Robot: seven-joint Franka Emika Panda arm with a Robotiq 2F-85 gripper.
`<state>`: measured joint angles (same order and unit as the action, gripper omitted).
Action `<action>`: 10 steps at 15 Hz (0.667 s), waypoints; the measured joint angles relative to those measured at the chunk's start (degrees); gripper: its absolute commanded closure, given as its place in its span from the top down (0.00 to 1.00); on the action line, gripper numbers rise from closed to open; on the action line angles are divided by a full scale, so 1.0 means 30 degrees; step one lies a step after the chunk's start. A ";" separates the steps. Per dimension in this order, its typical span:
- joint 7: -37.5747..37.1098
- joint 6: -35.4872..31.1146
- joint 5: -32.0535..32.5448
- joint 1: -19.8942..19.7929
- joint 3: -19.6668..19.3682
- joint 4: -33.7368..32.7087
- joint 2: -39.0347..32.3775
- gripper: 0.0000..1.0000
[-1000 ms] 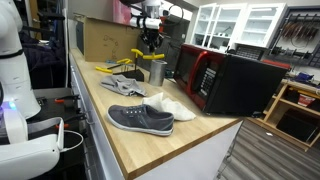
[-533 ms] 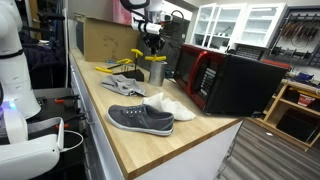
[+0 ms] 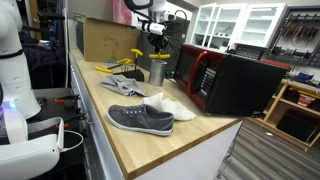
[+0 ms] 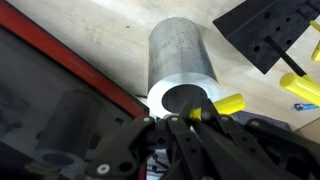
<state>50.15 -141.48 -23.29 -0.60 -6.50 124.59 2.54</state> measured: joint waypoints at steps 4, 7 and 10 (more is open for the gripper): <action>0.0000 -0.0470 -0.0479 -0.0205 0.0084 -0.0735 -0.1771 0.04; 0.0000 -0.0478 -0.0934 -0.0520 0.0554 -0.1486 -0.2807 0.04; 0.0004 -0.0472 -0.1152 -0.0877 0.1200 -0.2057 -0.3465 0.04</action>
<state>50.17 -142.89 -26.74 -3.23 -2.90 118.42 -7.86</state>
